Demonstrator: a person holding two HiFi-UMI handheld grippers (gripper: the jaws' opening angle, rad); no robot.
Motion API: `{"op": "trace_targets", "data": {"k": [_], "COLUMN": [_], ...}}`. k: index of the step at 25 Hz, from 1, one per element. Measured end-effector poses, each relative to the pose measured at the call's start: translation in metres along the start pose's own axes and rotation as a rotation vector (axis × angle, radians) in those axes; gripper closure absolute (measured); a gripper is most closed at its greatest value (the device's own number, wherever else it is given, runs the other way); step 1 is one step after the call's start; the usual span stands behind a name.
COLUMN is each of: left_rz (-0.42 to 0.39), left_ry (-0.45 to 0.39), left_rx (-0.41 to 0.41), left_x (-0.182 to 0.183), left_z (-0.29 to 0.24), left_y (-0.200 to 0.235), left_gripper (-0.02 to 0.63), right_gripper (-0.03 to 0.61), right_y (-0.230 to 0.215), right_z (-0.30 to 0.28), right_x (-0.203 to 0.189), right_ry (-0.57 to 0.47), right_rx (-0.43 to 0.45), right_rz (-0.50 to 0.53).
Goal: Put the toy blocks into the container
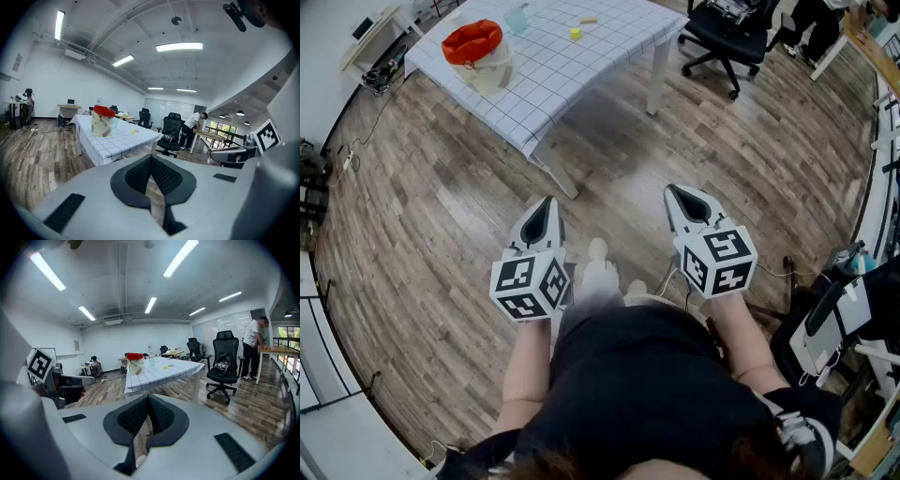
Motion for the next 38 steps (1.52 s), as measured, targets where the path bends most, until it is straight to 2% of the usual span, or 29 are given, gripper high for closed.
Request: {"op": "trace_targets", "data": {"k": [7, 17, 25, 31, 38], "left_rz": [-0.012, -0.025, -0.121, -0.076, -0.088], "left_ry": [-0.004, 0.009, 0.023, 0.037, 0.050], "left_rx": [-0.020, -0.061, -0.013, -0.055, -0.078], "left_x": [-0.002, -0.007, 0.014, 0.033, 0.059], "left_z": [0.006, 0.005, -0.037, -0.075, -0.119], "left_y": [-0.012, -0.010, 0.017, 0.051, 0.081], "left_gripper": [0.586, 0.586, 0.586, 0.586, 0.586], "right_gripper": [0.563, 0.563, 0.563, 0.561, 0.551], "right_y": [-0.002, 0.006, 0.006, 0.004, 0.007], "right_z": [0.007, -0.008, -0.049, -0.096, -0.147], "right_x": [-0.002, -0.007, 0.009, 0.031, 0.059], "right_ry": [-0.022, -0.001, 0.015, 0.019, 0.026], "right_rx": [-0.018, 0.022, 0.009, -0.006, -0.013], "right_rz": [0.019, 0.005, 0.004, -0.010, -0.004]}}
Point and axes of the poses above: the fingertips, and each gripper's own axes: z backward along the fingers, y to its left, x out of its top, the point moved 1 cm from there along z, backward along the fingers, and after that the axes turned 7 degrees about -x, right-handed, at the moved point
